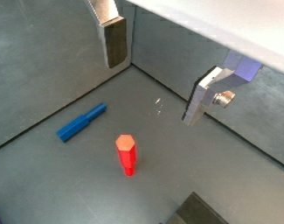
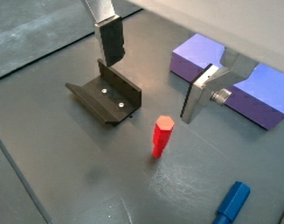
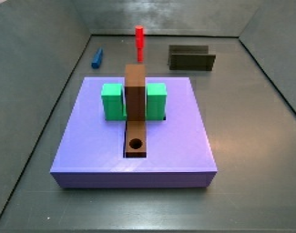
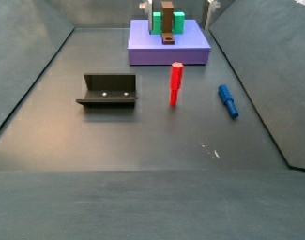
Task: Pick up the blue object. Move up. Place the blue object on the fixture. Regrasp the blue object. Move to above the board. Insert the blue object.
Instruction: Pick up the blue object.
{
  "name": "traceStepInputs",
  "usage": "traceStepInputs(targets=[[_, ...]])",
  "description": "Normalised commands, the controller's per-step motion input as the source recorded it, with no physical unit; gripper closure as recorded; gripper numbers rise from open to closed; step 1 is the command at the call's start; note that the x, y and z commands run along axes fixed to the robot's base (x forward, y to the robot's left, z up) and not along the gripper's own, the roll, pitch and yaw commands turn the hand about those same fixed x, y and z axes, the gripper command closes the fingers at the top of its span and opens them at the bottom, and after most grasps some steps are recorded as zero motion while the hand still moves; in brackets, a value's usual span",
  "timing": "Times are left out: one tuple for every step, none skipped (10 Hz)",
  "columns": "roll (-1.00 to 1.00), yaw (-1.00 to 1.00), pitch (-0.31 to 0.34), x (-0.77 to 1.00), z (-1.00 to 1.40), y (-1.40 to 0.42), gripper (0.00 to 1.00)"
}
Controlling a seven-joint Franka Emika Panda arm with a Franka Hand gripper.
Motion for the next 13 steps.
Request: traceStepInputs(targets=[[0.02, 0.00, 0.000, 0.00, 0.00, 0.00, 0.00], [0.00, 0.00, 0.016, 0.05, 0.00, 0.00, 0.00], [-0.09, -0.05, 0.000, 0.00, -0.18, 0.00, 0.00], [0.00, -0.12, -0.043, -0.53, -0.30, -0.44, 0.00], [-0.04, -0.07, -0.069, -0.64, -0.51, -0.44, 0.00], [-0.08, 0.00, -0.070, -0.68, -0.41, -0.35, 0.00], [-0.09, 0.00, -0.121, -0.59, -0.14, -0.29, 0.00], [-0.13, -0.01, -0.154, -0.50, -0.10, -0.23, 0.00], [-0.15, -0.01, -0.179, -0.40, -0.01, -0.27, 0.00], [-0.10, -0.03, -0.176, -0.27, -0.11, -0.31, 0.00], [0.00, 0.00, -0.091, -0.03, -0.52, -0.18, 0.00], [0.04, 0.00, -0.083, 0.00, -0.63, -0.08, 0.00], [0.11, 0.01, -0.081, -0.10, -0.57, -0.03, 0.00]])
